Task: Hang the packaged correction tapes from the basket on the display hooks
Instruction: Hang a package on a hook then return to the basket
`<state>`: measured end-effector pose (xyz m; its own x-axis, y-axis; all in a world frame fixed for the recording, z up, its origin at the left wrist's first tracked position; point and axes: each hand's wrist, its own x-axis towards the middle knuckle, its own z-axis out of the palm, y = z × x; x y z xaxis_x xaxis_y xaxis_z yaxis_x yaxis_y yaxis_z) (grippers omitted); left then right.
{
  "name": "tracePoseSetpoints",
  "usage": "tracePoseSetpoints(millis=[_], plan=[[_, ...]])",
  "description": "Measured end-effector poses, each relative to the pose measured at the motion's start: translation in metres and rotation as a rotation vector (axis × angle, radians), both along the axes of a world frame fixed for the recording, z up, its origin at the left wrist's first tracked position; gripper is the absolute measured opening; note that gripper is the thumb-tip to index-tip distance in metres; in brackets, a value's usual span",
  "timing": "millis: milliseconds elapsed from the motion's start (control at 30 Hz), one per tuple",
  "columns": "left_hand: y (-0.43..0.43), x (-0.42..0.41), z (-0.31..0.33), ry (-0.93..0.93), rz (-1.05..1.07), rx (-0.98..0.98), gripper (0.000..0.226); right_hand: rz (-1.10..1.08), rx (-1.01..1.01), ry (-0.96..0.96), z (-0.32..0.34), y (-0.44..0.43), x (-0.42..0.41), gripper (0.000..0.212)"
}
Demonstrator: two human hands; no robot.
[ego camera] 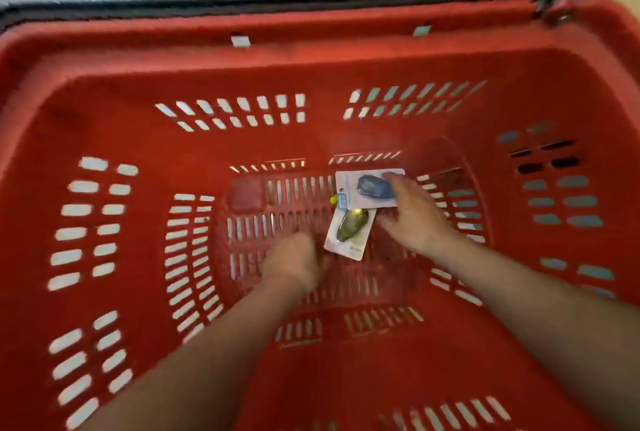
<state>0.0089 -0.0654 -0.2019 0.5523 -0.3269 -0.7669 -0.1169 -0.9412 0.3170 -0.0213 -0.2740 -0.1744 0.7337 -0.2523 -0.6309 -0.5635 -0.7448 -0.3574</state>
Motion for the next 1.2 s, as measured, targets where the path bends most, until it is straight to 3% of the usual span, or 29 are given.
tracePoseSetpoints(millis=[100,167,300,433,533,633,700,933,1067,1200], plan=[[-0.04,-0.012,-0.038,-0.107,0.086,-0.092,0.077,0.221,-0.092,0.046,-0.041,-0.005,0.01,0.084],[-0.056,-0.018,-0.046,-0.151,0.204,-0.079,0.083,0.258,-0.147,0.093,-0.053,-0.007,0.01,0.087],[-0.054,-0.022,-0.06,-0.284,0.094,-0.046,0.065,0.245,-0.28,0.107,-0.053,-0.005,0.008,0.088],[-0.034,-0.017,-0.052,-0.209,0.079,-0.119,0.053,0.136,-0.262,0.142,-0.048,-0.004,0.003,0.089],[-0.016,-0.013,-0.045,-0.256,0.138,-0.213,0.041,-0.232,-0.055,0.083,-0.043,0.0,-0.008,0.09],[-0.007,-0.011,-0.025,-0.179,0.36,-0.268,0.03,-0.773,0.328,0.078,-0.023,0.012,-0.015,0.065],[-0.006,-0.014,0.0,-0.057,0.569,-0.324,0.028,-0.956,0.538,0.142,-0.012,0.024,-0.024,0.053],[0.001,-0.035,0.121,0.148,1.131,-0.517,0.039,-1.301,0.807,-0.007,0.089,0.066,-0.05,0.025],[0.012,-0.042,0.214,0.156,1.17,-0.588,0.04,-1.396,1.006,-0.091,0.186,0.083,-0.054,0.035],[0.021,-0.042,0.322,0.255,1.176,-0.674,0.041,-1.352,1.007,-0.172,0.293,0.092,-0.057,0.045]])
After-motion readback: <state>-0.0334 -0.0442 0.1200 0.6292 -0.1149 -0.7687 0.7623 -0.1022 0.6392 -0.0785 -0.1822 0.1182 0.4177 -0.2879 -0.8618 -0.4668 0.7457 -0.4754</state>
